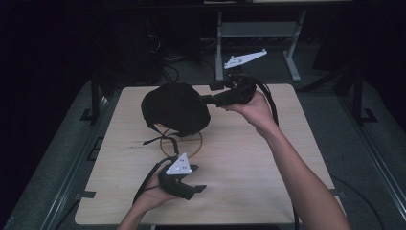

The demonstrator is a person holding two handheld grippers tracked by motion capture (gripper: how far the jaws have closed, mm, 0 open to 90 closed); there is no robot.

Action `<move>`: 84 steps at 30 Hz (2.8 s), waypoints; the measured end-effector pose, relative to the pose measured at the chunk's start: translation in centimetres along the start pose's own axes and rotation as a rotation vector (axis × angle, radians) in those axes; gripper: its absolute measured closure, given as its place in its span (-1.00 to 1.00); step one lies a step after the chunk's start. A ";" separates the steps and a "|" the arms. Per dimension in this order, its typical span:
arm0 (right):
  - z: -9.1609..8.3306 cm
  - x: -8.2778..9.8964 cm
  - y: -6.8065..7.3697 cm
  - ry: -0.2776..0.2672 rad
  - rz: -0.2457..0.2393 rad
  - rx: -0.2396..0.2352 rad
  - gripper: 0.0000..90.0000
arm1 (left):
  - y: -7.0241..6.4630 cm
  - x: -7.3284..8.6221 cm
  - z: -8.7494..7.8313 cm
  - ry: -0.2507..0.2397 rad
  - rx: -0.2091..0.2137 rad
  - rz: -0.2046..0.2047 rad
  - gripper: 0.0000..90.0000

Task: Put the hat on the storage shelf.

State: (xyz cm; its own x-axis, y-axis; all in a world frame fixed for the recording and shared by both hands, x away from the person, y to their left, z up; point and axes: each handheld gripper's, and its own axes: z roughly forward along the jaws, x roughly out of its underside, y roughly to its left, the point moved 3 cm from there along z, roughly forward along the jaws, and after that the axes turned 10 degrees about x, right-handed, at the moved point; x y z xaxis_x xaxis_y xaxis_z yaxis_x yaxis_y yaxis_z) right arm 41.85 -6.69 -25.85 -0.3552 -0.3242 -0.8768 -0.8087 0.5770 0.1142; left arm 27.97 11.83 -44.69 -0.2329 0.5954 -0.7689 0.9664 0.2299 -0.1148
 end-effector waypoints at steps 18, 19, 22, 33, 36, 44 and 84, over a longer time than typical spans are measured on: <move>-1.7 3.1 -1.6 0.017 0.039 0.025 -0.48 | 0.2 0.2 0.1 -0.007 -0.012 -0.003 -0.37; -1.7 3.2 -1.7 0.021 0.046 0.025 -0.50 | 0.2 0.2 0.1 -0.005 -0.013 -0.003 -0.37; -1.9 3.7 -1.9 0.022 0.049 0.031 -0.50 | 0.2 0.3 0.1 -0.004 -0.013 -0.004 -0.37; -3.1 6.1 -2.7 0.033 0.073 0.040 -0.52 | 0.2 0.4 0.1 -0.001 -0.014 -0.006 -0.37; -3.3 6.5 -2.8 0.033 0.076 0.043 -0.52 | 0.2 0.4 0.1 0.000 -0.016 -0.008 -0.37; -4.5 8.6 -3.4 0.035 0.094 0.050 -0.53 | 0.1 0.5 0.2 0.002 -0.015 -0.008 -0.37; -9.1 18.5 -5.1 0.070 0.204 0.108 -0.56 | 0.0 0.7 0.4 0.006 -0.018 -0.008 -0.37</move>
State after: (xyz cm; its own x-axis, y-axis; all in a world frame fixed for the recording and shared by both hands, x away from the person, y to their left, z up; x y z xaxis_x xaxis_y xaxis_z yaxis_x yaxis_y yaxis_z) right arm 35.17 -22.44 -38.39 -0.5408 -0.2417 -0.8057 -0.6635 0.7113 0.2319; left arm 27.87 11.93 -45.52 -0.2413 0.5979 -0.7644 0.9624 0.2484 -0.1095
